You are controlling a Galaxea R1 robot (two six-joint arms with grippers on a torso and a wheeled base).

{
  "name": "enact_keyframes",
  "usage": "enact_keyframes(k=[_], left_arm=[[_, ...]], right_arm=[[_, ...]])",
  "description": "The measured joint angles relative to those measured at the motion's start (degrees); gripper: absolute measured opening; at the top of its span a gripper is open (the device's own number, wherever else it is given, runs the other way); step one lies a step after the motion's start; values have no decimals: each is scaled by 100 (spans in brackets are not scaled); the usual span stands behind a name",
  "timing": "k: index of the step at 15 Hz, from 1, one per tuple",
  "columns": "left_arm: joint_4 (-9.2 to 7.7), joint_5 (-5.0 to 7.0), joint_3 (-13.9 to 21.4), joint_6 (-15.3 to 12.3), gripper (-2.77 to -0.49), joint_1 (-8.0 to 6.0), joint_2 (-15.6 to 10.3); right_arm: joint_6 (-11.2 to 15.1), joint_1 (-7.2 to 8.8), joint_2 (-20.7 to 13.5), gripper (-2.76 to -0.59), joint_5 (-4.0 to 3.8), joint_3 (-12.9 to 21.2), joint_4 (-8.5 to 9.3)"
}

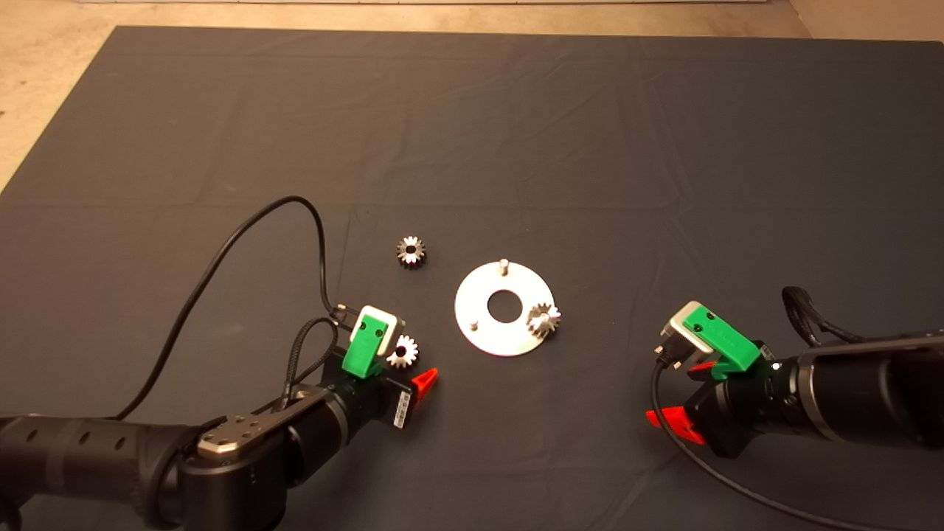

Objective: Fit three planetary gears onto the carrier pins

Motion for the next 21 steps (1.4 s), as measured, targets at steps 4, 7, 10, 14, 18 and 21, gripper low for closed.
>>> enact_keyframes(k=[4,7,10,14,18,21], left_arm=[[1,-17,0,-17,-131,0,30],[0,-52,-34,-11,-131,0,32],[-2,-68,-168,-9,-131,-2,34],[-167,-128,-190,65,-141,-5,61],[-633,-128,-232,433,-144,-130,61],[-909,-141,-247,610,-145,-273,61]], right_arm=[[0,63,-80,-134,6,0,0],[0,138,-143,-134,-2,0,0],[0,207,-143,-134,2,2,0],[0,365,-143,-134,4,5,0],[2,412,-157,-134,6,39,18],[5,414,-160,-134,6,44,18]])
